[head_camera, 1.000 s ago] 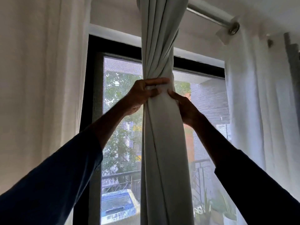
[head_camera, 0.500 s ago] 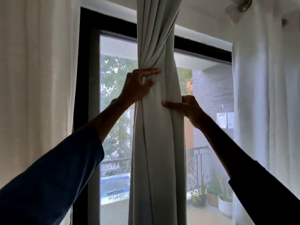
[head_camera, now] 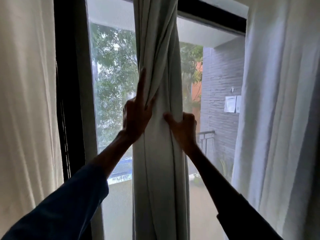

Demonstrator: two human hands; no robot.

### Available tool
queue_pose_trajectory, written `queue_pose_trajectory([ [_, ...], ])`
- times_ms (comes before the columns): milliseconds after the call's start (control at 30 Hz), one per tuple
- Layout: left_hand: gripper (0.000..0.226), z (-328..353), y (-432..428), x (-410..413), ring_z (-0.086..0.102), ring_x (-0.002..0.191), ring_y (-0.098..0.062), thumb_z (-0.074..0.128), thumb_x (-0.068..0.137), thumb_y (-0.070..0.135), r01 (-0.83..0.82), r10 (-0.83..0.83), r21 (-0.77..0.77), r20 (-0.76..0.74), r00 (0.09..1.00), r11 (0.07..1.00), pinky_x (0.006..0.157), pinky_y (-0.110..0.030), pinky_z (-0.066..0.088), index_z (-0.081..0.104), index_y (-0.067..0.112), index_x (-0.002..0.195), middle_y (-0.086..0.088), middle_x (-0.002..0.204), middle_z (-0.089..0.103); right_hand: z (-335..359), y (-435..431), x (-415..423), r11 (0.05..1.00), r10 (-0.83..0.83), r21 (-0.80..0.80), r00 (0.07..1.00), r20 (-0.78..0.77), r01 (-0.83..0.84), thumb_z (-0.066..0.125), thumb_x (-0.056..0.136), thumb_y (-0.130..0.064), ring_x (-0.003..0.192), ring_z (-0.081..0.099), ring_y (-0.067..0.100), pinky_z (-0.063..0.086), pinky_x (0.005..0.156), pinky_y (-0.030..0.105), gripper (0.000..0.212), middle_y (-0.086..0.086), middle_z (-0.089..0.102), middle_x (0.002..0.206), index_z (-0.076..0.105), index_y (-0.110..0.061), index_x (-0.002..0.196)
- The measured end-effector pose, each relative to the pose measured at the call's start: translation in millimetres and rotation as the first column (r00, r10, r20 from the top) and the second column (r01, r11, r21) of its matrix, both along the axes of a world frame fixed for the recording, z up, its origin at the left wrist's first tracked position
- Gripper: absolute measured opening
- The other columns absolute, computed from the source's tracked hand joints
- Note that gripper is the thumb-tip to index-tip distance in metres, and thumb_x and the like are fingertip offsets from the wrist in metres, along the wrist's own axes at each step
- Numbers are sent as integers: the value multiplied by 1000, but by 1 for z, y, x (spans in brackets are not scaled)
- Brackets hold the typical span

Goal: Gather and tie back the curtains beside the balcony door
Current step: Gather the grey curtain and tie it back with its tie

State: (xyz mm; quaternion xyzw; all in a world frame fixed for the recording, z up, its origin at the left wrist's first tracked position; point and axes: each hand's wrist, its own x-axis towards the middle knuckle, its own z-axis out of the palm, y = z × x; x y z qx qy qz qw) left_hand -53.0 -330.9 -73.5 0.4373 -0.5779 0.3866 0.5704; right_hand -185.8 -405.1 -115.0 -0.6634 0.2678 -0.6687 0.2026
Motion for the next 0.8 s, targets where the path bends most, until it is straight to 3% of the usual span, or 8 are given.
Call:
queue_pose_trajectory([
  [33,78,-12,2,-5,59,48,-20,61,98,30,47,-48,-15,-65,997,999,48,-39,51,15,13,157,17,137,55,-8,0,0,1000,-15,9,1000,-1,15,80,82,-39,51,59,-2,51,57,32,35,-6,66,58,73,-8,69],
  [67,81,-24,2,-9,62,51,-24,65,96,31,62,-63,-6,-141,988,998,50,-40,53,16,11,157,14,135,56,-18,0,1,1000,-19,25,1000,-2,19,78,83,-40,52,63,2,52,57,35,38,-3,67,57,71,-6,69],
  [167,74,-69,-10,-11,65,64,-37,63,95,40,-73,118,159,-295,948,985,62,-42,54,30,8,152,-28,104,68,-55,0,4,996,0,85,1000,-12,1,74,86,-44,56,68,15,52,51,41,45,6,68,58,68,-4,66],
  [300,47,-141,-15,-15,66,59,-34,57,97,45,-67,174,345,-289,941,936,54,-42,52,54,6,124,-14,70,69,-106,11,4,986,-17,163,998,-62,27,66,90,-49,41,40,6,40,46,35,56,0,49,44,51,-9,53],
  [367,35,-167,-10,-19,65,56,-31,60,97,37,-62,167,349,-280,945,935,49,-36,48,60,5,112,-13,67,69,-131,17,2,984,-39,170,994,-98,56,65,92,-46,42,35,5,33,48,33,57,-5,41,43,43,-15,51],
  [500,44,-201,-2,-24,62,52,-31,49,99,47,-120,237,396,-262,935,910,46,-35,44,63,6,94,-12,62,65,-183,26,-4,982,-35,178,981,-191,69,63,92,-45,51,37,17,27,52,30,51,0,40,49,40,-18,55],
  [600,35,-225,3,-30,63,64,-44,56,98,37,-188,348,492,-255,902,850,51,-34,37,66,3,94,-23,68,66,-226,23,-9,969,-18,232,958,-287,88,54,86,-55,56,53,32,28,55,31,52,20,59,61,55,-8,63],
  [800,37,-288,24,-50,63,70,-48,60,95,36,-125,370,653,-252,894,747,56,-33,33,65,-1,96,-27,74,66,-285,37,-22,952,-12,285,942,-335,114,61,89,-44,64,54,33,23,58,30,46,16,59,70,57,0,74],
])
